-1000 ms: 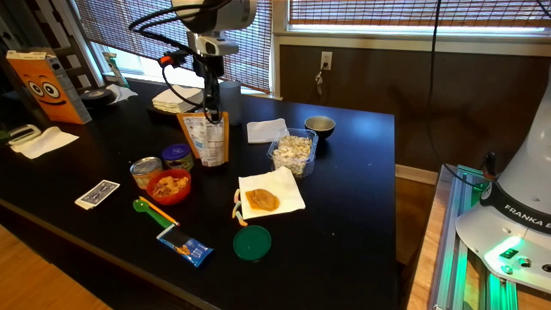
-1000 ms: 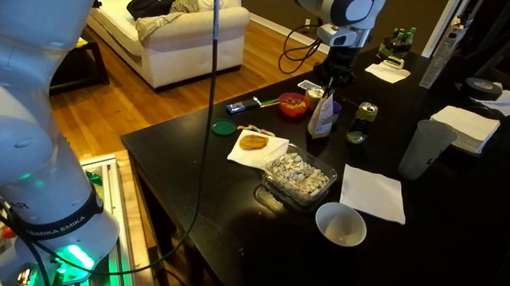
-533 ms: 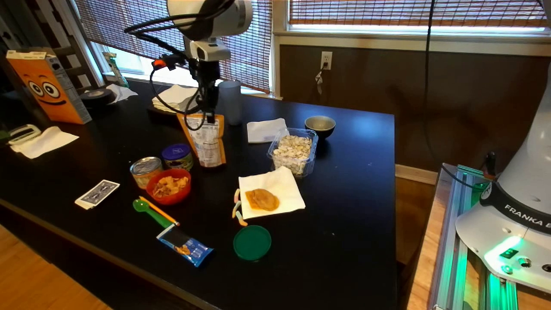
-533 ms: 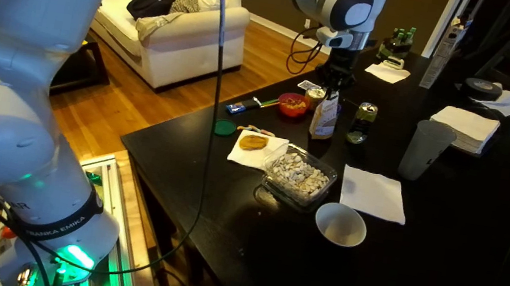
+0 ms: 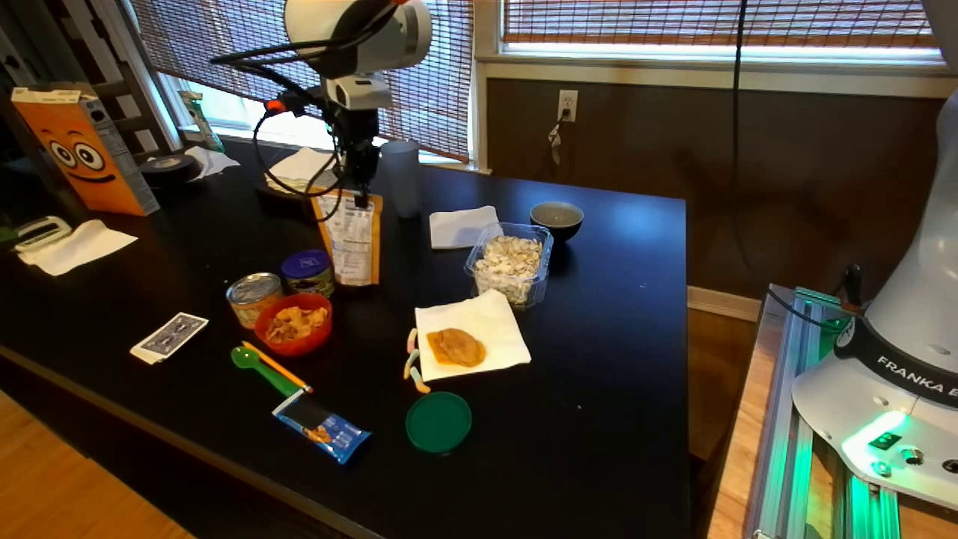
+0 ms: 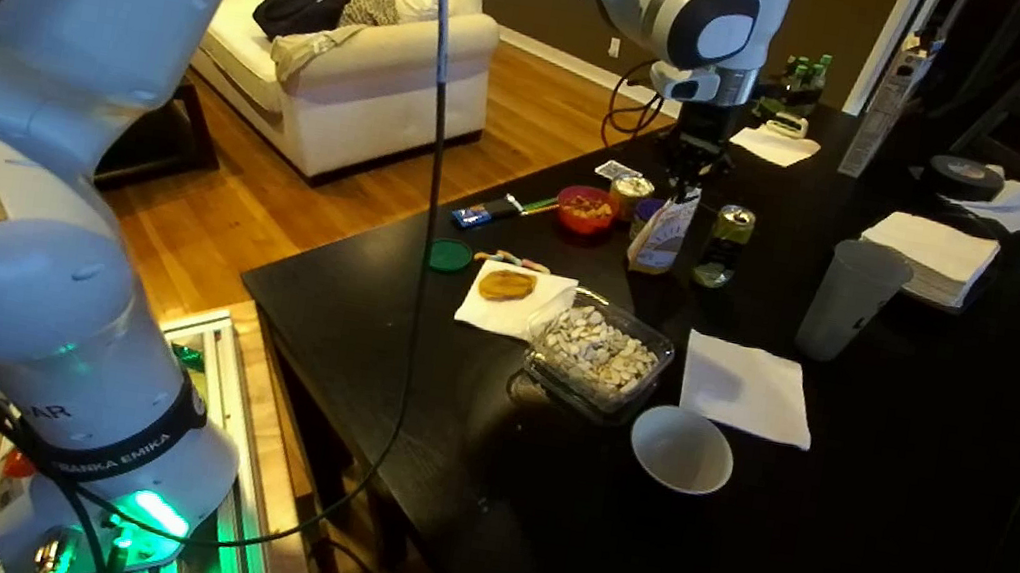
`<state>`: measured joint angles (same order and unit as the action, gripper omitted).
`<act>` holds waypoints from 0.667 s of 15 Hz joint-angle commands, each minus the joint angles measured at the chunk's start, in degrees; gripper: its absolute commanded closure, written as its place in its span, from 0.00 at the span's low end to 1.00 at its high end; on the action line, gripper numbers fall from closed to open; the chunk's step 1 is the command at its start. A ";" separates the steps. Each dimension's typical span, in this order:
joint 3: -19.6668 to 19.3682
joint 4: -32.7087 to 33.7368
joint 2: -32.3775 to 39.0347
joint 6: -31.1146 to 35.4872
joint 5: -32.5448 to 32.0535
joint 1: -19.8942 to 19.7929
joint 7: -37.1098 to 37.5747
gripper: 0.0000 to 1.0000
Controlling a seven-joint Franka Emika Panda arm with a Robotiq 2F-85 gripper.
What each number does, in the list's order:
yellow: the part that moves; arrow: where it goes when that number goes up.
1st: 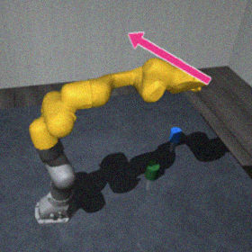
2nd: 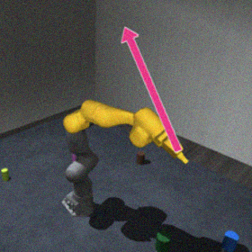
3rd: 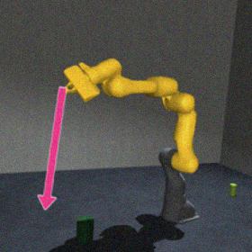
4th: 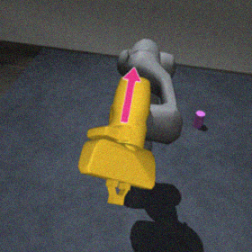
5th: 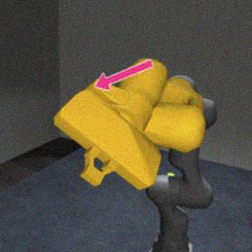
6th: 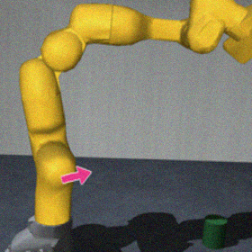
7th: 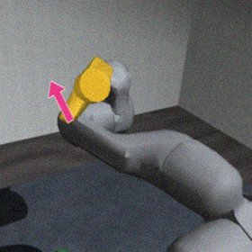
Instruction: Shift the orange packet to the right
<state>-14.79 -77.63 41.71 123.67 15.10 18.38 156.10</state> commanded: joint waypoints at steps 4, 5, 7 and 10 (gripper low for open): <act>-11.11 6.04 6.50 2.00 11.17 8.74 -0.25 0.99; -7.44 6.82 6.47 3.25 7.41 6.81 3.26 0.99; -13.84 6.56 7.90 4.76 13.26 10.95 1.05 0.99; -19.05 6.54 9.89 7.67 17.99 14.18 0.54 0.99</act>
<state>-28.44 -73.37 48.11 129.02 27.84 29.46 155.50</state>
